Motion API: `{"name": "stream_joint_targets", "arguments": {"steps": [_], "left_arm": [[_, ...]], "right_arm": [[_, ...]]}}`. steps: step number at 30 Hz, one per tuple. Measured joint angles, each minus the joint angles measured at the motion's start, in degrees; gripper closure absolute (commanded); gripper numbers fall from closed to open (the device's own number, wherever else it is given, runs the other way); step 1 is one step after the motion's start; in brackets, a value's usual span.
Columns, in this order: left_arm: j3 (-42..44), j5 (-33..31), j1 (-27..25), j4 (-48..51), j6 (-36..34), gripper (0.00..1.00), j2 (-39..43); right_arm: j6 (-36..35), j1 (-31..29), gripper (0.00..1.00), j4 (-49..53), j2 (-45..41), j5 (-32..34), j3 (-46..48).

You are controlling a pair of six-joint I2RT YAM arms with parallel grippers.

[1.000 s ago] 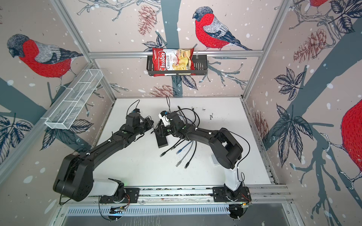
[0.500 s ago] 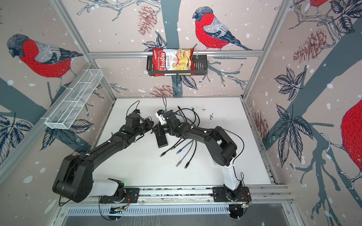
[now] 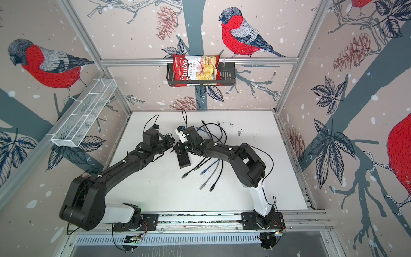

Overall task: Insert the plug into the switch port
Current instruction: 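Grasp the thin black power cord near its plug with the right gripper and lift, then grasp the switch with the left gripper while the right gripper holds the cord raised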

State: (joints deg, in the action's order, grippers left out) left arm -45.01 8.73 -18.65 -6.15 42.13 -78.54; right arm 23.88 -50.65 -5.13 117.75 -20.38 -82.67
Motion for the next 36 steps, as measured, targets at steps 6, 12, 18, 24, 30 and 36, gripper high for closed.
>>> {"name": "stream_joint_targets", "arguments": {"steps": [6, 12, 18, 24, 30, 36], "left_arm": [[0.55, -0.22, 0.0, -0.81, -0.26, 0.3, 0.11], [3.19, -3.23, 0.0, -1.49, -2.43, 0.02, 4.26], [5.35, -7.65, -0.07, -1.75, -6.75, 0.02, 10.1], [8.85, -11.89, -0.68, -0.81, -10.67, 0.02, 15.19], [6.91, -13.49, -2.75, 4.24, -10.36, 0.02, 13.97], [-2.78, -18.93, -12.17, 16.61, -5.53, 0.02, 2.97]], "right_arm": [[-0.09, 0.11, 0.98, 0.42, 0.44, -0.11, -0.63], [0.07, 1.66, 0.98, 1.07, 1.09, 0.13, -1.84], [0.04, 4.39, 0.98, 1.66, 1.53, 0.13, -4.24], [-0.15, 8.28, 0.98, 2.95, 2.93, 0.17, -7.89], [-0.46, 11.04, 0.98, 3.69, 5.46, 0.74, -11.65], [-2.97, 11.23, 0.98, 8.17, 7.87, 5.49, -15.82]]}}
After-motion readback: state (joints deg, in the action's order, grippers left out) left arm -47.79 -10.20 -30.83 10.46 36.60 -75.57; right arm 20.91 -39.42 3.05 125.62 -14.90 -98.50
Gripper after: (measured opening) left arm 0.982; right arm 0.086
